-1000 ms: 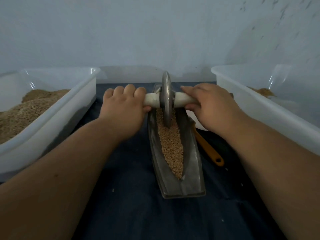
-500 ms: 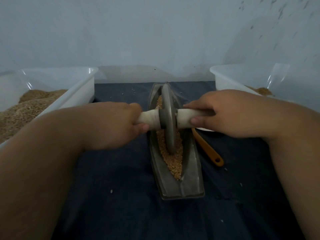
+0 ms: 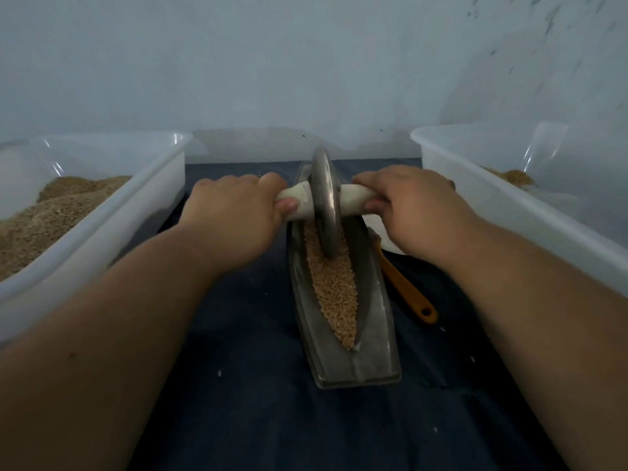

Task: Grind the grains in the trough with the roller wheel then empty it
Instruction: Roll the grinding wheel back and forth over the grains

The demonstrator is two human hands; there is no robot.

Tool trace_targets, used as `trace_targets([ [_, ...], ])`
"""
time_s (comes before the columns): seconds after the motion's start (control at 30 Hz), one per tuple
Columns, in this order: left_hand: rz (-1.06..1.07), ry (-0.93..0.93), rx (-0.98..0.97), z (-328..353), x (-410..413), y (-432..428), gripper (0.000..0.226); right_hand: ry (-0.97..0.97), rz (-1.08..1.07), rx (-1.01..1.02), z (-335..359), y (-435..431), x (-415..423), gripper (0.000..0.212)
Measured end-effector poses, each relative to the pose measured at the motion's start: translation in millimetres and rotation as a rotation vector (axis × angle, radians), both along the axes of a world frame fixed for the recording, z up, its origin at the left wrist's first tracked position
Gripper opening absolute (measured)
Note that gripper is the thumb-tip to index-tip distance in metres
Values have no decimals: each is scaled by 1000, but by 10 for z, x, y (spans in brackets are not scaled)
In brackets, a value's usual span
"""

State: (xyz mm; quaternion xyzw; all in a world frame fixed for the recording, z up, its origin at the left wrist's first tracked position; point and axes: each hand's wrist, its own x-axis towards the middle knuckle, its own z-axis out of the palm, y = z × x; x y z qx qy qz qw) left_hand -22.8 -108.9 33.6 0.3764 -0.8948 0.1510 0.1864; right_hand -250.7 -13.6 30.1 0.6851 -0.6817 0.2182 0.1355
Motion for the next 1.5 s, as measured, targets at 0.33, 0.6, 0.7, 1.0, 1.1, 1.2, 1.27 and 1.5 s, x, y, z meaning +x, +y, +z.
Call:
trace_targets([
  [0.33,7,-47,89,-8,62,56,49,98,-40,62,74,113,119,41],
  [0.6,-107,-236,317,277,277,374,47,315,44,365,406,588,290,36],
  [0.7,-104,-237,322,281,246,389,49,234,70,383,408,568,255,25],
  [1.0,162,-10,-99,-145,-131,52,46,65,-76,0,-114,-127,34,40],
  [1.1,127,49,-146,-213,-158,-11,45,48,-72,-50,-172,-182,14,43],
  [1.2,109,37,-67,-178,-95,-1,47,92,-57,-15,-140,-96,47,45],
  [1.27,110,-35,20,-107,-15,41,49,121,-33,43,-56,27,96,46],
  [1.5,-19,-300,371,270,242,354,42,123,104,366,374,471,218,36],
])
